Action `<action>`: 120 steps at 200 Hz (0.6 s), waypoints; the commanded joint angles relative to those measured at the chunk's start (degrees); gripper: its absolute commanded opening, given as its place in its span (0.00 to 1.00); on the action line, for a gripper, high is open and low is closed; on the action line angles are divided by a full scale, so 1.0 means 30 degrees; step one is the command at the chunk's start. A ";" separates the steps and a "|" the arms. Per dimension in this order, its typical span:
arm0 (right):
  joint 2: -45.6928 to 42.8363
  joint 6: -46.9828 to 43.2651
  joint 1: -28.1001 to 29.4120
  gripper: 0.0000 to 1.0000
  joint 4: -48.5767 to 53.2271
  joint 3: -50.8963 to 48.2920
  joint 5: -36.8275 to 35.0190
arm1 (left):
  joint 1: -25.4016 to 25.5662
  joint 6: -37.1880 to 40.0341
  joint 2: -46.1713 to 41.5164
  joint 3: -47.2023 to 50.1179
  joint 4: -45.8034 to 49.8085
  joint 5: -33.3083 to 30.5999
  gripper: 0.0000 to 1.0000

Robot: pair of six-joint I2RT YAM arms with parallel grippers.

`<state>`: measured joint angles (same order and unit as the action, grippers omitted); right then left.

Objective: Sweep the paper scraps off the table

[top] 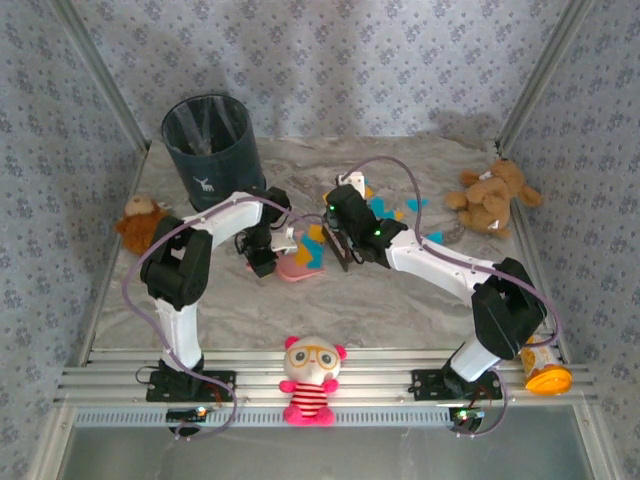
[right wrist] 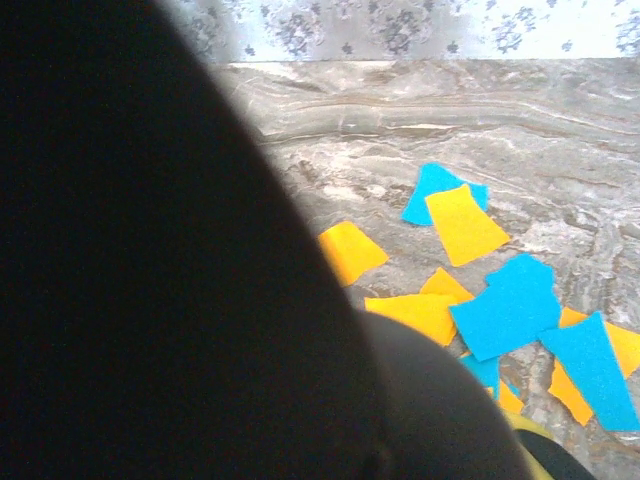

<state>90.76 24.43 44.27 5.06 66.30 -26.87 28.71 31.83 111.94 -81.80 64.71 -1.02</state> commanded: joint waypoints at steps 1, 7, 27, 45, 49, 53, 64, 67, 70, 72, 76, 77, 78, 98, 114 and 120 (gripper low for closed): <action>-0.0291 -0.0697 0.0307 0.00 0.0731 0.0049 0.1783 | -0.0136 -0.0212 0.0529 -0.0410 0.0579 -0.0069 0.00; -0.0472 -0.0751 0.0341 0.00 0.0658 -0.0018 0.2037 | -0.0129 -0.0211 0.0507 -0.0412 0.0536 -0.0071 0.00; -0.1165 -0.0732 0.0389 0.00 0.0146 -0.0435 0.2503 | -0.0123 -0.0244 0.0506 -0.0364 0.0492 -0.0071 0.00; -0.1835 -0.0475 0.0255 0.00 -0.0340 -0.0799 0.2573 | -0.0125 -0.0255 0.0418 -0.0290 0.0463 -0.0068 0.00; -0.1942 -0.0405 0.0215 0.00 -0.0401 -0.0860 0.2575 | -0.0115 -0.0247 0.0406 -0.0275 0.0437 -0.0049 0.00; -0.2036 -0.0312 0.0151 0.00 -0.0429 -0.0928 0.2571 | -0.0116 -0.0241 0.0393 -0.0273 0.0420 -0.0043 0.00; -0.2316 -0.0067 -0.0030 0.00 -0.0606 -0.1056 0.2549 | -0.0119 -0.0255 0.0335 -0.0221 0.0366 -0.0028 0.00; -0.2344 -0.0059 -0.0045 0.00 -0.0626 -0.1078 0.2529 | -0.0134 -0.0268 0.0333 -0.0215 0.0355 -0.0040 0.00; -0.2386 -0.0027 -0.0108 0.00 -0.0697 -0.1111 0.2500 | -0.0110 -0.0270 0.0311 -0.0214 0.0346 -0.0020 0.00; -0.2420 -0.0005 -0.0130 0.00 -0.0736 -0.1121 0.2473 | -0.0122 -0.0284 0.0293 -0.0229 0.0345 -0.0032 0.00; -0.2445 0.0055 -0.0229 0.00 -0.0787 -0.1124 0.2400 | -0.0133 -0.0271 0.0303 -0.0215 0.0345 -0.0014 0.00; -0.2448 0.0073 -0.0227 0.00 -0.0797 -0.1124 0.2383 | -0.0120 -0.0270 0.0289 -0.0229 0.0345 -0.0013 0.00; -0.2464 0.0097 -0.0256 0.00 -0.0788 -0.1124 0.2360 | -0.0113 -0.0270 0.0296 -0.0236 0.0345 -0.0013 0.00; -0.2300 0.0296 -0.0611 0.00 -0.0885 -0.1005 0.1649 | -0.0121 -0.0240 0.0292 -0.0163 0.0374 -0.0043 0.00; -0.1844 0.0185 -0.0988 0.00 -0.0874 -0.0680 0.1465 | -0.0111 -0.0244 0.0265 -0.0161 0.0376 -0.0013 0.00; -0.1590 0.0056 -0.1138 0.00 -0.0898 -0.0494 0.1487 | -0.0132 -0.0241 0.0252 -0.0155 0.0372 0.0009 0.00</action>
<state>85.17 24.14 42.35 4.05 63.29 -20.58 28.60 31.83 111.94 -81.80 64.69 -0.91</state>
